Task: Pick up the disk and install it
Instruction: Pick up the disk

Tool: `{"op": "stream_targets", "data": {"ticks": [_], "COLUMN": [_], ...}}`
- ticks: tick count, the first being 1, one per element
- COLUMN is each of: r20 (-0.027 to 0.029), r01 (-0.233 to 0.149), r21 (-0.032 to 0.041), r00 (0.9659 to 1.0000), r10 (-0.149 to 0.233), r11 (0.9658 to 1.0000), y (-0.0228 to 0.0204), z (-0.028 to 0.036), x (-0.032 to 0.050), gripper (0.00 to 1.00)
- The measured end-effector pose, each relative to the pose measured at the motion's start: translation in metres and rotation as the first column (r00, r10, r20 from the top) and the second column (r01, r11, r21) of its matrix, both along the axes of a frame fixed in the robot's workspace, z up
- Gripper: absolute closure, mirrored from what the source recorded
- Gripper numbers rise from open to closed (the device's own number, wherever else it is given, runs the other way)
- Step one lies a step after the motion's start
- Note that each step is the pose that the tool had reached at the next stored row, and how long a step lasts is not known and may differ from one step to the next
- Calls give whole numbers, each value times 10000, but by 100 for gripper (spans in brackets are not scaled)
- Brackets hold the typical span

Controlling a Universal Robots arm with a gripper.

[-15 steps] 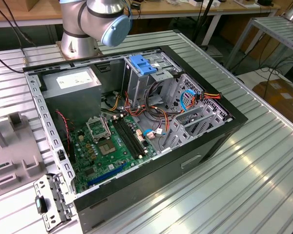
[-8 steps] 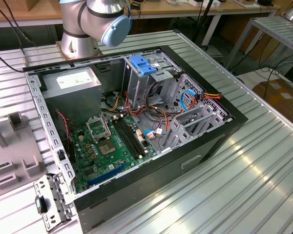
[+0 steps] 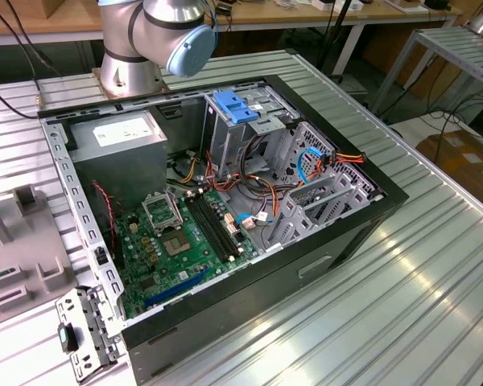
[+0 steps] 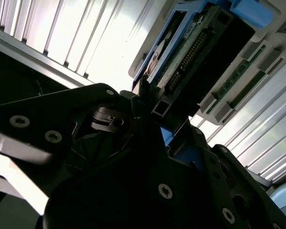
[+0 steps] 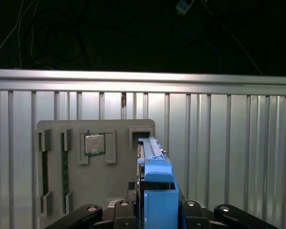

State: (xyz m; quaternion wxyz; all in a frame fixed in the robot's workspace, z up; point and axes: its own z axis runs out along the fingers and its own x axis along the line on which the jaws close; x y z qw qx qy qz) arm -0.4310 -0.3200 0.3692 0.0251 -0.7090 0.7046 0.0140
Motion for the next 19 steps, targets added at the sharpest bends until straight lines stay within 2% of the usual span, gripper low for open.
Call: {"op": "stream_targets", "data": {"ticks": [19], "r20": [1], "r01": [0], "r21": [0], "r00": [10000], "r10": [0], "r11": [10000], "y": [0], "z": [219], "x": [0], "gripper": [63]}}
